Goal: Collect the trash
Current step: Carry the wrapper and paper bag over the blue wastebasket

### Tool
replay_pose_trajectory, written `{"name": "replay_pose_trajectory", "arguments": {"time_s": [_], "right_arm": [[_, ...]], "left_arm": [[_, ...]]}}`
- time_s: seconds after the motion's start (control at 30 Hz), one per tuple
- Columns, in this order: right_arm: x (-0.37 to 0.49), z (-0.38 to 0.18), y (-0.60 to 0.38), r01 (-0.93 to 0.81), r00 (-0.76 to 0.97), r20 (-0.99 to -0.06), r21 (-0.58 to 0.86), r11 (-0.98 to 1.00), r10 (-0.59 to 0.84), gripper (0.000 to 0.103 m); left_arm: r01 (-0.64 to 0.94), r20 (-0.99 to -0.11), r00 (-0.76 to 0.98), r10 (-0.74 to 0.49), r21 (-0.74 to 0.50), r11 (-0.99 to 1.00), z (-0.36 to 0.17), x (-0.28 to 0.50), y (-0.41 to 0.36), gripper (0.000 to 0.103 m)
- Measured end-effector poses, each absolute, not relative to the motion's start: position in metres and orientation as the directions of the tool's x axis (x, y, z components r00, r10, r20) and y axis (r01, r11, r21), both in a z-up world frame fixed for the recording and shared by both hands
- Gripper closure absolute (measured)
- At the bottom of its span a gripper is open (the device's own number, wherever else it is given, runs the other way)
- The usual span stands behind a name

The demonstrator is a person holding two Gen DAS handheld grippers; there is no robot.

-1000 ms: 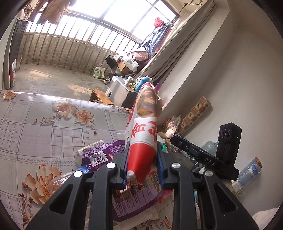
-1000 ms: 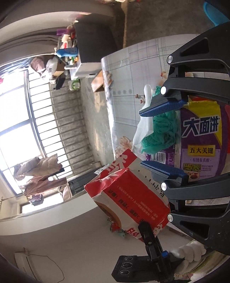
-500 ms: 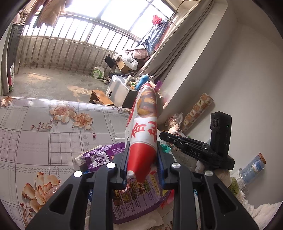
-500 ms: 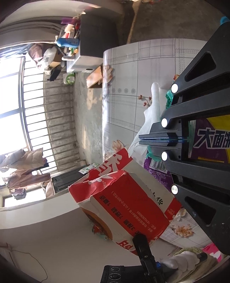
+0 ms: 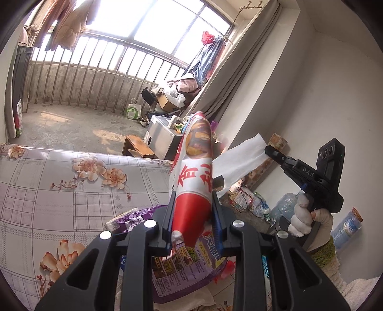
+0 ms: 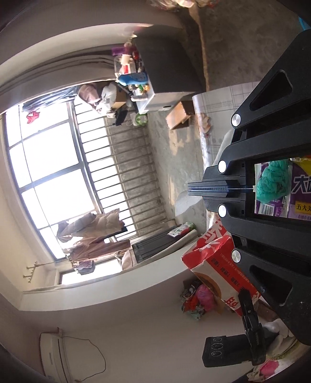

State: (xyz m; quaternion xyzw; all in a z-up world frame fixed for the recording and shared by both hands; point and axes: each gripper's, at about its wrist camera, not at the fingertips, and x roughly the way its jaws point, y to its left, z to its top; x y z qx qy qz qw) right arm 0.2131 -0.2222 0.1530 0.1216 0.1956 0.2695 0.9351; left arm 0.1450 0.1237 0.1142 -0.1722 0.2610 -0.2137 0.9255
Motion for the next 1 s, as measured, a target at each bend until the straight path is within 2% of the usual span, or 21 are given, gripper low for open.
{"name": "replay_pose_trajectory", "arguments": {"time_s": [0.23,0.43,0.57,0.67,0.8,1.0], "right_arm": [[0.161,0.181,-0.288,-0.401,0.854,-0.196,0.344,0.849,0.483,0.103],[0.119,0.176,-0.350,-0.275,0.911,-0.207,0.341,0.899,0.358,0.103],[0.098,0.159,-0.391,-0.159,0.933,-0.257,0.331,0.930,0.251,0.103],[0.088,0.136,-0.422,-0.063,0.934,-0.311,0.336,0.940,0.174,0.103],[0.081,0.095,-0.462,0.060,0.916,-0.390,0.366,0.929,0.095,0.103],[0.087,0.018,-0.516,0.227,0.851,-0.523,0.437,0.870,0.040,0.103]], "left_arm": [[0.406,-0.367,0.750,-0.551,-0.401,0.821,0.146,0.124,0.083,0.078],[0.536,-0.408,0.590,-0.697,-0.447,0.716,0.146,0.135,-0.004,0.078],[0.602,-0.451,0.429,-0.782,-0.503,0.620,0.133,0.151,-0.083,0.078],[0.634,-0.507,0.315,-0.802,-0.517,0.576,0.116,0.165,-0.149,0.078],[0.645,-0.603,0.179,-0.778,-0.525,0.555,0.079,0.181,-0.236,0.078],[0.625,-0.748,0.009,-0.664,-0.514,0.587,-0.003,0.197,-0.347,0.075]]}}
